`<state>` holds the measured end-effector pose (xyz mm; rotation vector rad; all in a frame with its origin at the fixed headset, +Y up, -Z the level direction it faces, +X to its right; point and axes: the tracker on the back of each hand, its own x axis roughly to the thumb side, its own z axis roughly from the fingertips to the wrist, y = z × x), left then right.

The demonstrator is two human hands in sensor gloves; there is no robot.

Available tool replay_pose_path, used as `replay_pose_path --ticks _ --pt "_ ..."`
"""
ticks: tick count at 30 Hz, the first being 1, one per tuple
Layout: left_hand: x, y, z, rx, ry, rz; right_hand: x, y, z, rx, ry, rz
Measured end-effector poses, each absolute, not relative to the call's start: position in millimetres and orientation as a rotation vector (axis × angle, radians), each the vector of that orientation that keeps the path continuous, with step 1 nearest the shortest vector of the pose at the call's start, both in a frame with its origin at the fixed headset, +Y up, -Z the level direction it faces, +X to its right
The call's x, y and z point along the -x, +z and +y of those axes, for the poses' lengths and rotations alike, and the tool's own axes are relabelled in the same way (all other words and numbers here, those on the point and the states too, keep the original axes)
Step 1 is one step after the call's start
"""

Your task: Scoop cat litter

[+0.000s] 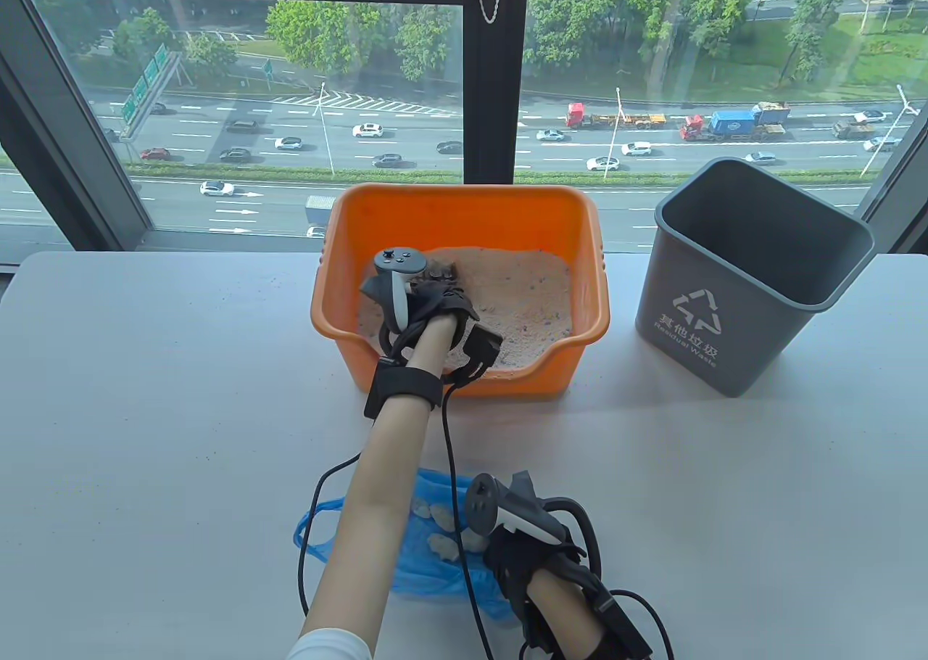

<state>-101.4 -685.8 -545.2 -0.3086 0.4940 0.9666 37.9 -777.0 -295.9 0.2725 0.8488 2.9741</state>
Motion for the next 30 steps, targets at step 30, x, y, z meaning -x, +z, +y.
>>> replay_pose_path --ticks 30 --pt "86 -470 -647 0.172 1.195 -0.017 -38 -295 -776 -0.273 2.981 0.846"
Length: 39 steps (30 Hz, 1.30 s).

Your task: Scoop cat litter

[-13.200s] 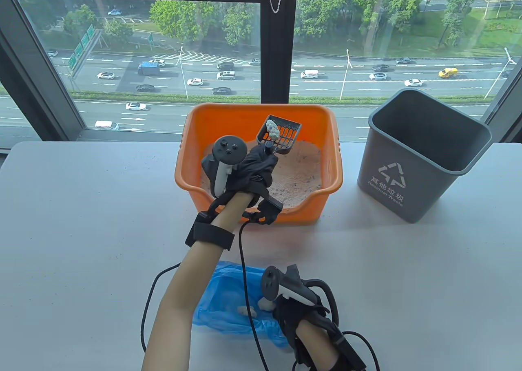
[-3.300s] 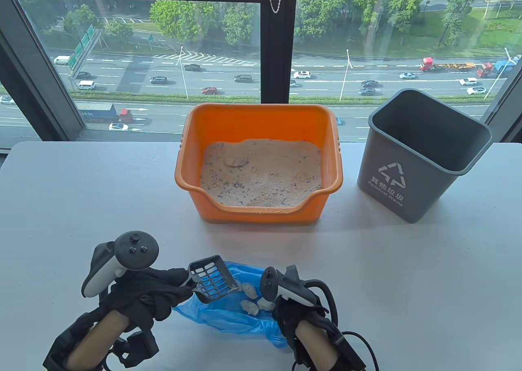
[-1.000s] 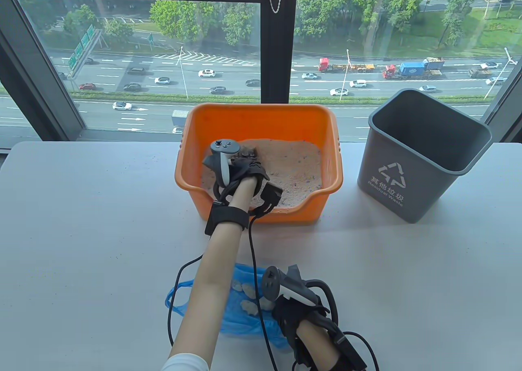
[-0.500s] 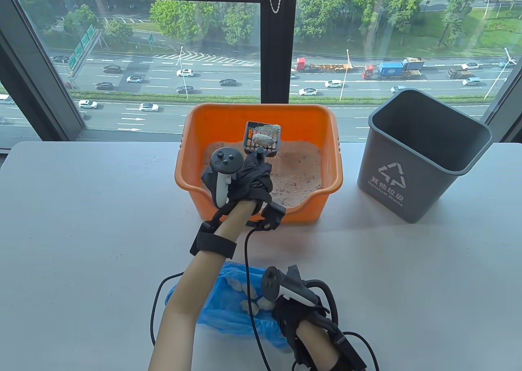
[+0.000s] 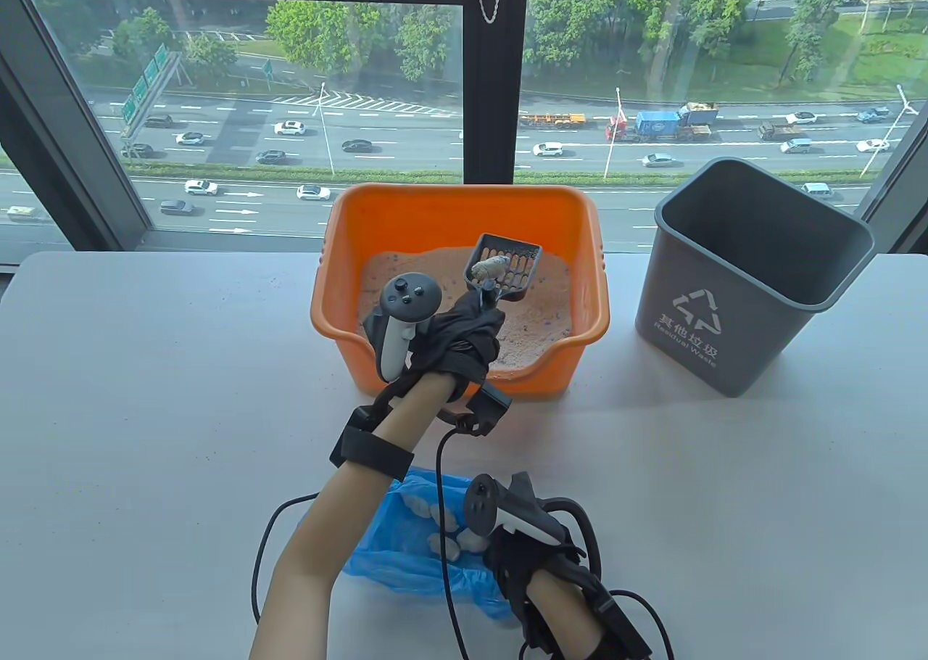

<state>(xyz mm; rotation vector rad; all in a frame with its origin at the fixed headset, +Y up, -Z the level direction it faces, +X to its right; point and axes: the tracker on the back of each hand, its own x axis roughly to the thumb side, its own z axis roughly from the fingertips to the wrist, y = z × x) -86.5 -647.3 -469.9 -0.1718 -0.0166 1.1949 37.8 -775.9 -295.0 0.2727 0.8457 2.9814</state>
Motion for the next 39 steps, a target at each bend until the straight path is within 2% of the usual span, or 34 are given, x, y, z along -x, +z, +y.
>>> replay_pose_path --ticks 4,6,9,11,12,14,16,18,22,24,25,27,29,39 --pt "93 -471 -648 0.284 1.148 -0.055 -38 -295 -776 -0.272 2.982 0.846" --pt "96 -470 -646 0.174 1.202 -0.005 -38 -295 -776 -0.273 2.982 0.846" --pt "99 -470 -644 0.260 1.074 -0.072 -38 -295 -776 -0.272 2.982 0.847" --pt "101 -469 -643 0.184 1.185 -0.020 -38 -295 -776 -0.273 2.981 0.846" --pt "100 -470 -641 0.180 1.159 -0.031 -38 -295 -776 -0.273 2.981 0.846" --pt "102 -469 -639 0.259 1.056 -0.069 -38 -295 -776 -0.272 2.981 0.846" --pt "106 -470 -638 0.210 1.198 -0.029 -38 -295 -776 -0.272 2.982 0.846" --pt "111 -472 -637 0.290 1.287 0.003 -38 -295 -776 -0.272 2.982 0.845" --pt "112 -469 -630 0.220 1.063 -0.037 -38 -295 -776 -0.271 2.980 0.848" --pt "114 -468 -630 0.178 1.165 -0.016 -38 -295 -776 -0.271 2.980 0.848" --pt "113 -470 -631 0.210 1.195 -0.011 -38 -295 -776 -0.271 2.981 0.847" --pt "113 -469 -632 0.281 1.176 -0.015 -38 -295 -776 -0.272 2.982 0.845" --pt "112 -468 -629 0.229 1.141 -0.016 -38 -295 -776 -0.272 2.981 0.846" --pt "113 -461 -623 0.251 1.112 -0.037 -38 -295 -776 -0.271 2.982 0.847"
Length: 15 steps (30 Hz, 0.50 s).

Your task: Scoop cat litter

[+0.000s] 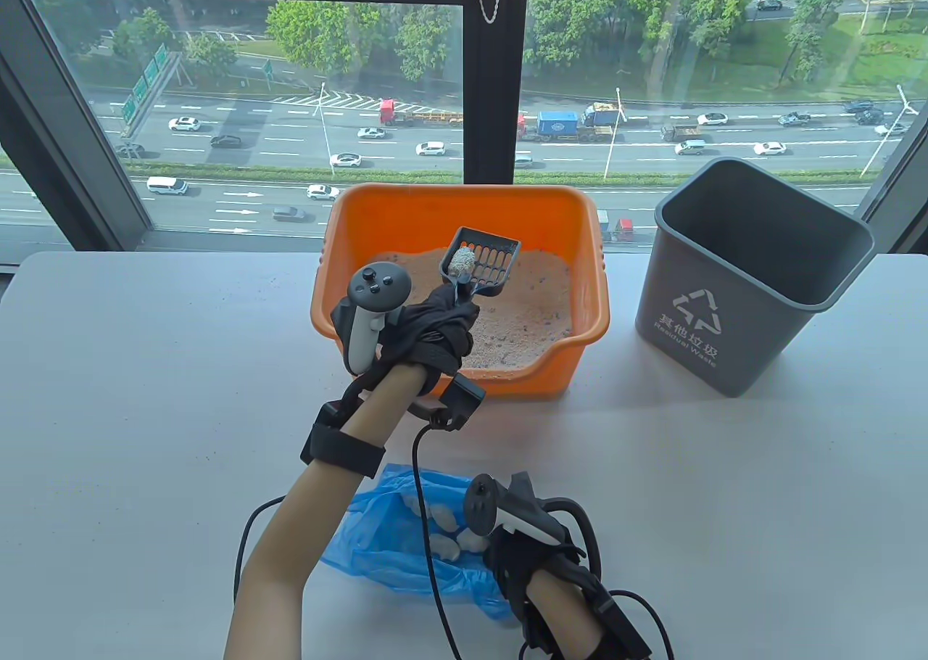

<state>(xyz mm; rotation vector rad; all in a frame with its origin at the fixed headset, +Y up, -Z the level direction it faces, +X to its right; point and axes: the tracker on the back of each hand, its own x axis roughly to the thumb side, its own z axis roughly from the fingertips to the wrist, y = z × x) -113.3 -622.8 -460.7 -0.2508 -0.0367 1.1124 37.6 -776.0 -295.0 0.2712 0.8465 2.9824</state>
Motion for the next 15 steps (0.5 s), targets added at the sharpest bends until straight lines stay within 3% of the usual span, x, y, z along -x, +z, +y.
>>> replay_pose_path --ticks 6,15 --pt "125 -446 -617 0.309 1.114 -0.071 -38 -295 -776 -0.270 2.982 0.847" --pt "171 -399 -605 0.387 1.080 -0.141 -38 -295 -776 -0.271 2.984 0.844"
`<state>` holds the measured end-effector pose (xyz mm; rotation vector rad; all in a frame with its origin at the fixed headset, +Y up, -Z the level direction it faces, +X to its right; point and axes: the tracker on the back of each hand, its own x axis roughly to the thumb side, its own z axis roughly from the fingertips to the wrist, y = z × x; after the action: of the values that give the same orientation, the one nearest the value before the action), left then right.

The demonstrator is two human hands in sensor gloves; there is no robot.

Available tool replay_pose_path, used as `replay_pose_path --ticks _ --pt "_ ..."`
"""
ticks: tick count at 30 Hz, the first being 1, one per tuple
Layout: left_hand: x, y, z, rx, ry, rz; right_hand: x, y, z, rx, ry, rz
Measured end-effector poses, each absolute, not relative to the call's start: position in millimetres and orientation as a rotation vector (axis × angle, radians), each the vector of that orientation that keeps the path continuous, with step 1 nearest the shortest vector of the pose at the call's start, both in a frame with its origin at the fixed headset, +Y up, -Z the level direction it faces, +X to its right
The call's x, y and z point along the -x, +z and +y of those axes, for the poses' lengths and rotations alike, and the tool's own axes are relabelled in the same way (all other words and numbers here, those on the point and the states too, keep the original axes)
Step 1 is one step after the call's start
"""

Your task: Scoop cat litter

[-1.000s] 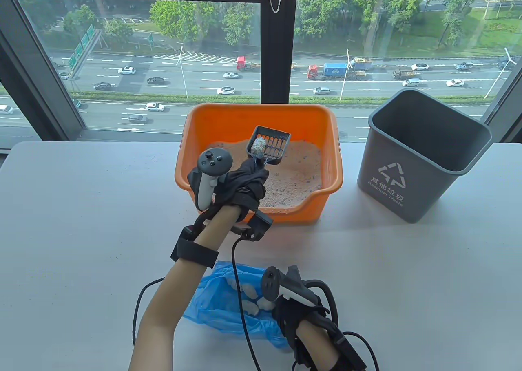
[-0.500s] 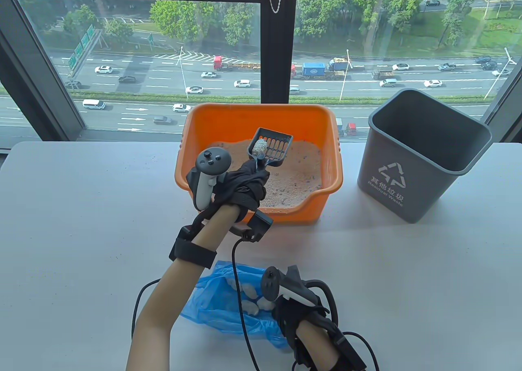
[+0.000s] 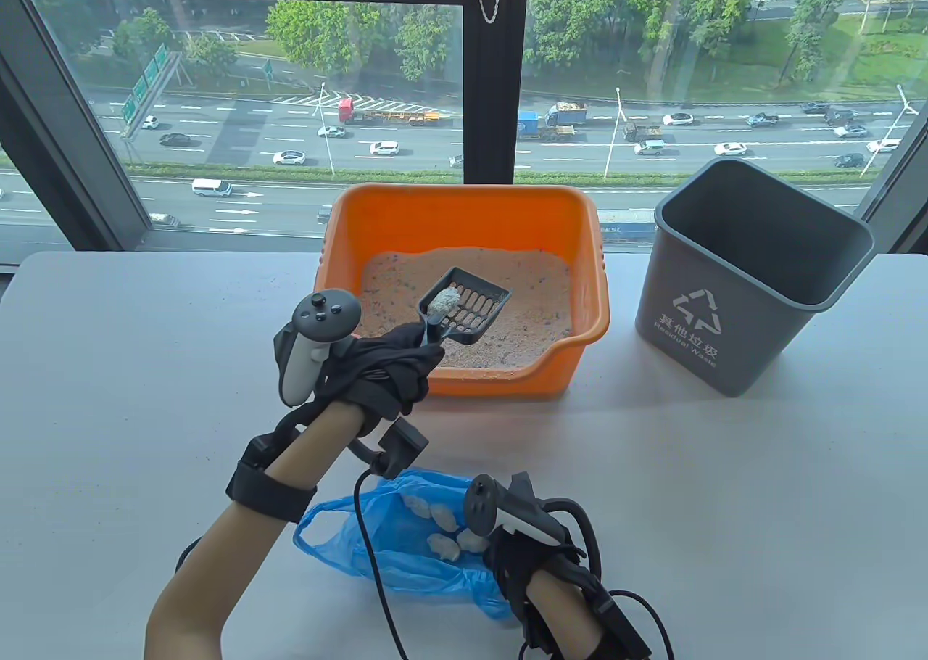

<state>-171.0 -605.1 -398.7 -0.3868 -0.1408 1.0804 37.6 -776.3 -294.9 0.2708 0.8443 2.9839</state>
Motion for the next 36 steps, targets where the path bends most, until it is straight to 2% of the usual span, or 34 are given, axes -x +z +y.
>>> replay_pose_path --ticks 11,20,26,29,36 --pt "236 -323 -618 0.558 0.990 -0.251 -38 -295 -776 -0.270 2.997 0.840" --pt "255 -280 -641 0.704 0.729 -0.268 -37 -294 -776 -0.268 2.999 0.839" --pt "239 -279 -647 0.777 0.577 -0.246 -37 -294 -776 -0.267 3.000 0.839" --pt "221 -287 -645 0.810 0.394 -0.210 -37 -294 -776 -0.267 3.001 0.838" --pt "191 -298 -632 0.724 0.199 -0.174 -36 -293 -776 -0.269 3.007 0.838"
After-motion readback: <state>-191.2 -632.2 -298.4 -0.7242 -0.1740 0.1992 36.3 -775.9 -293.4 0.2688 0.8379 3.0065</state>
